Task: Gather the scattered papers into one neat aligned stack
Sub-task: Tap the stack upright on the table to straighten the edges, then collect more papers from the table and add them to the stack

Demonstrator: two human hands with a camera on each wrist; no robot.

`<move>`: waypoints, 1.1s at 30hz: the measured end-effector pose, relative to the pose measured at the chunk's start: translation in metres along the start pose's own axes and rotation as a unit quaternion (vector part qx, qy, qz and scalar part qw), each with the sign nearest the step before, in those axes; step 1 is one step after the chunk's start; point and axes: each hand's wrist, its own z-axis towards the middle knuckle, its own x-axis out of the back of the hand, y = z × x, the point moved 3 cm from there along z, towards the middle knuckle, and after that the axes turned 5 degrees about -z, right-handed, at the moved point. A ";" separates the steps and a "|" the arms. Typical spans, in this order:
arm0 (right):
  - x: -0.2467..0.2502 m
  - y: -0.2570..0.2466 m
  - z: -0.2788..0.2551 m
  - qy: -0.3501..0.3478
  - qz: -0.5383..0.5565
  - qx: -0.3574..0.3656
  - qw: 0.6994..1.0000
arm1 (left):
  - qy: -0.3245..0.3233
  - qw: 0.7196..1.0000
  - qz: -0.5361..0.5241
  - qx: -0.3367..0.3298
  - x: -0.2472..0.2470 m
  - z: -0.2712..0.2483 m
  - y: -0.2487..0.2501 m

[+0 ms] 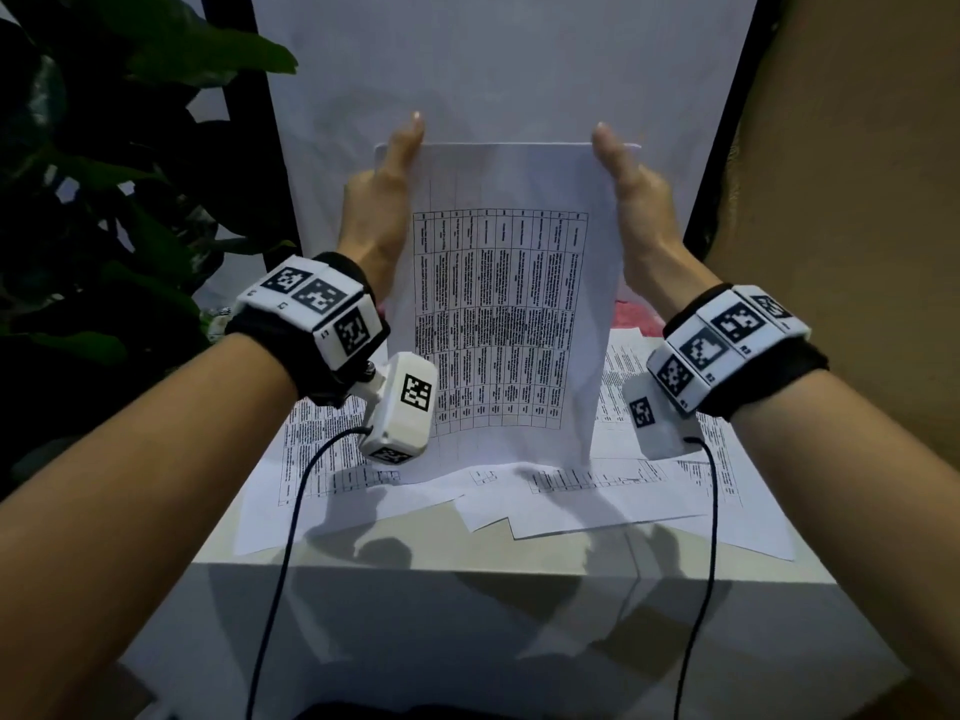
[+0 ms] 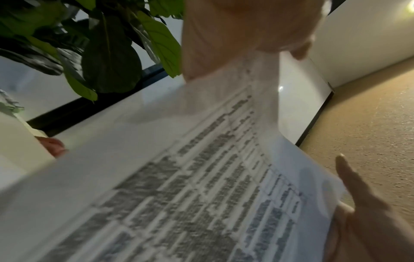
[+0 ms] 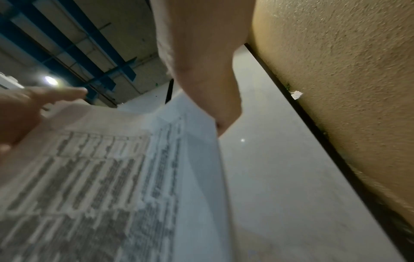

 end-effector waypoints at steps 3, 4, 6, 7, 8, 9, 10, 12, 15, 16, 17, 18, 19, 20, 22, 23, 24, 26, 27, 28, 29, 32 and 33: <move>0.009 0.033 -0.011 -0.125 -0.080 -0.031 0.988 | -0.060 0.996 0.046 0.038 0.012 -0.008 -0.028; 0.010 0.048 -0.020 -0.163 -0.127 -0.066 0.976 | -0.074 0.992 0.072 0.069 0.017 -0.013 -0.044; 0.010 0.078 -0.037 -0.212 -0.200 -0.125 0.948 | -0.111 0.977 0.148 0.110 0.023 -0.031 -0.072; 0.010 0.087 -0.045 -0.218 -0.216 -0.139 0.941 | -0.117 0.971 0.164 0.127 0.026 -0.038 -0.085; 0.008 0.091 -0.050 -0.214 -0.212 -0.144 0.943 | -0.119 0.968 0.174 0.134 0.027 -0.047 -0.091; 0.007 0.090 -0.052 -0.192 -0.203 -0.142 0.950 | -0.115 0.970 0.166 0.134 0.027 -0.051 -0.091; 0.007 0.087 -0.050 -0.164 -0.191 -0.140 0.958 | -0.100 0.974 0.163 0.123 0.026 -0.053 -0.086; 0.005 0.078 -0.044 -0.123 -0.149 -0.133 0.972 | -0.091 0.982 0.140 0.093 0.025 -0.046 -0.078; -0.001 0.067 -0.038 -0.106 -0.106 -0.130 0.980 | -0.103 0.993 0.060 0.025 0.025 -0.034 -0.060; -0.003 0.068 -0.038 -0.107 -0.115 -0.125 0.980 | -0.114 0.992 0.054 0.015 0.025 -0.035 -0.061; -0.006 0.072 -0.040 -0.117 -0.123 -0.123 0.978 | -0.112 0.992 0.049 0.025 0.027 -0.034 -0.070; -0.009 0.079 -0.043 -0.135 -0.118 -0.127 0.976 | -0.098 0.992 0.058 0.056 0.032 -0.034 -0.082; -0.011 0.089 -0.047 -0.155 -0.117 -0.135 0.972 | -0.092 0.989 0.074 0.089 0.037 -0.037 -0.097; -0.014 0.097 -0.053 -0.171 -0.127 -0.143 0.966 | -0.104 0.983 0.104 0.114 0.042 -0.040 -0.109; -0.015 0.110 -0.058 -0.180 -0.152 -0.159 0.959 | -0.154 0.963 0.175 0.137 0.049 -0.050 -0.124; -0.013 0.112 -0.059 -0.177 -0.159 -0.160 0.958 | -0.173 0.952 0.201 0.151 0.054 -0.051 -0.129; -0.011 0.112 -0.058 -0.175 -0.165 -0.158 0.958 | -0.192 0.938 0.231 0.171 0.060 -0.055 -0.127; -0.008 0.109 -0.054 -0.175 -0.179 -0.150 0.956 | -0.205 0.896 0.329 0.214 0.083 -0.050 -0.134; -0.005 0.108 -0.051 -0.174 -0.188 -0.150 0.955 | -0.196 0.865 0.397 0.235 0.098 -0.047 -0.137; -0.003 0.107 -0.048 -0.172 -0.191 -0.150 0.955 | -0.183 0.829 0.464 0.251 0.114 -0.044 -0.142; -0.001 0.106 -0.046 -0.167 -0.196 -0.152 0.954 | -0.168 0.795 0.520 0.264 0.129 -0.042 -0.147; 0.003 0.108 -0.041 -0.156 -0.210 -0.160 0.952 | -0.148 0.732 0.598 0.292 0.155 -0.047 -0.159; 0.004 0.110 -0.041 -0.156 -0.218 -0.165 0.949 | -0.151 0.720 0.605 0.304 0.159 -0.050 -0.162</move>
